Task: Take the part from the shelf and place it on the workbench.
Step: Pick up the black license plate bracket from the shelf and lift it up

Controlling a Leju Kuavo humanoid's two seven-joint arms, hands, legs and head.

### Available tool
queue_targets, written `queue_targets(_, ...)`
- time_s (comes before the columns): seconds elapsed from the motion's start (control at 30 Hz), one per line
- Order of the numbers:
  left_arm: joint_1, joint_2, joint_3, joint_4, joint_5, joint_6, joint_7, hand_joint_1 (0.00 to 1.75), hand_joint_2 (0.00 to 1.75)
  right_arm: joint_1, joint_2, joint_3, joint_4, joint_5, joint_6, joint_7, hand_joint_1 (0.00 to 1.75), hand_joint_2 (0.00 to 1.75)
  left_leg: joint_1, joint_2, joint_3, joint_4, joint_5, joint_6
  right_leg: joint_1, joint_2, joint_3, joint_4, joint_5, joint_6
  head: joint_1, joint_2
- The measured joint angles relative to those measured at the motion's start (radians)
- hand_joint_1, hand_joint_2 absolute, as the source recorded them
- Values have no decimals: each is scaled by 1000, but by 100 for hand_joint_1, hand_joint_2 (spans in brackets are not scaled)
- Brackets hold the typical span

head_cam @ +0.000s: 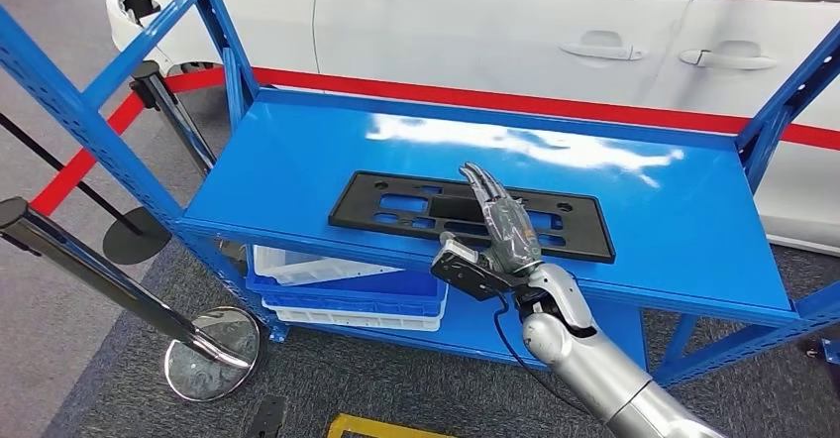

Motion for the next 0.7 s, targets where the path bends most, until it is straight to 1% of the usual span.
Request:
queue_targets(0.03, 0, 2, -1, 0, 1, 2, -2, 0, 0, 4, -4, -10, -14, -4, 0, -7, 0, 0, -4, 0, 40, -64, 28, 8, 1, 1, 0, 1, 0, 0, 0, 0)
queue_targets(0.07, 0, 5, -3, 0, 3, 4, -3, 0, 0, 6, -7, -21, -27, -6, -2, -13, 0, 0, -9, -1, 83, -130, 46, 18, 3, 1, -1, 1, 0, 1, 1, 0)
queue_targets(0.1, 1, 9, -4, 0, 5, 6, -5, 0, 0, 7, -10, -32, -39, -7, -3, -19, 0, 0, -15, -1, 115, -186, 57, 25, 2, 1, -2, 0, 2, 3, 1, 0)
queue_targets(0.13, 2, 12, -5, 0, 8, 8, -7, 0, 0, 7, -11, -40, -49, -7, -3, -24, 0, 0, -20, -1, 135, -223, 59, 30, 1, 2, -4, -1, 3, 7, 0, 0)
queue_targets(0.17, 4, 15, -6, 0, 10, 9, -8, 0, 0, 9, -13, -46, -59, -7, -4, -28, 0, 0, -23, -1, 143, -239, 54, 33, -1, 2, -6, -4, 6, 11, 0, 0)
queue_targets(0.2, 5, 16, -7, 0, 12, 11, -10, 0, 0, 11, -14, -50, -68, -7, -4, -30, 0, 0, -25, -1, 143, -250, 57, 36, -3, 2, -6, -7, 8, 16, -1, 0)
queue_targets(0.23, 8, 18, -7, 0, 14, 12, -11, 0, 0, 12, -15, -55, -77, -7, -4, -31, 0, 0, -22, 0, 147, -262, 61, 38, -3, 2, -7, -8, 7, 21, -1, 0)
queue_targets(0.27, 9, 19, -7, 0, 16, 14, -12, 0, 0, 13, -17, -60, -85, -7, -4, -32, 0, 0, -19, 1, 153, -276, 66, 41, -2, 1, -11, -1, 0, 26, 0, 0)
queue_targets(0.3, 9, 20, -7, 0, 16, 14, -12, 0, 0, 12, -20, -65, -93, -7, -4, -32, 0, 0, -15, 3, 158, -289, 71, 44, -2, 1, -23, 25, -17, 30, 1, 0)
queue_targets(0.33, 10, 20, -8, 0, 17, 15, -12, 0, 0, 12, -23, -69, -99, -7, -4, -32, 0, 0, -12, 4, 162, -297, 76, 46, -2, 0, -46, 72, -43, 34, 2, 0)
queue_targets(0.4, 10, 21, -8, 0, 22, 16, -13, 0, 0, 16, -27, -72, -106, -7, -4, -34, 0, 0, -13, 4, 163, -300, 77, 48, -8, 0, -110, 201, -96, 42, 4, 0)
queue_targets(0.43, 12, 21, -8, 0, 29, 18, -14, 0, 0, 20, -28, -73, -108, -6, -3, -37, 0, 44, -12, 4, 163, -299, 77, 48, -13, 0, -135, 247, -106, 46, 4, 0)
queue_targets(0.47, 15, 21, -8, 0, 39, 21, -17, 0, 0, 22, -28, -74, -109, -5, -3, -43, 0, 87, -11, 3, 163, -297, 75, 47, -18, 0, -145, 260, -96, 51, 4, 0)
queue_targets(0.5, 18, 21, -8, 0, 51, 23, -22, 0, 0, 22, -27, -74, -110, -4, -3, -49, 0, 131, -8, 2, 162, -292, 73, 43, -24, -1, -136, 233, -69, 57, 4, 0)
queue_targets(0.53, 22, 22, -8, 0, 65, 25, -28, 0, 0, 19, -26, -74, -110, -2, -4, -55, 0, 175, -5, 1, 162, -284, 68, 38, -30, -2, -111, 175, -29, 63, 4, 0)
queue_targets(0.57, 26, 23, -8, 0, 77, 25, -34, 0, 0, 17, -25, -74, -110, 0, -5, -59, 0, 175, -3, 0, 158, -274, 62, 31, -34, -2, -82, 112, -2, 70, 4, 0)
queue_targets(0.6, 28, 25, -8, 0, 86, 24, -37, 0, 0, 15, -22, -74, -112, 4, -7, -60, 0, 175, -2, -1, 152, -260, 56, 23, -36, -1, -58, 61, 17, 70, 4, 0)
queue_targets(0.63, 29, 28, -8, 0, 91, 22, -37, 0, 0, 15, -18, -73, -115, 9, -8, -59, 0, 175, -2, -2, 145, -250, 52, 16, -35, -1, -47, 32, 22, 67, 4, 0)
queue_targets(0.67, 31, 30, -7, 0, 94, 20, -34, 0, 0, 18, -16, -73, -121, 16, -10, -53, 0, 175, -2, -3, 138, -243, 52, 10, -32, -1, -47, 25, 18, 61, 4, 0)
queue_targets(0.7, 32, 30, -7, 0, 95, 17, -31, 0, 0, 22, -14, -72, -130, 24, -11, -45, 0, 175, -2, -3, 133, -239, 53, 5, -29, -1, -51, 25, 20, 52, 3, 0)
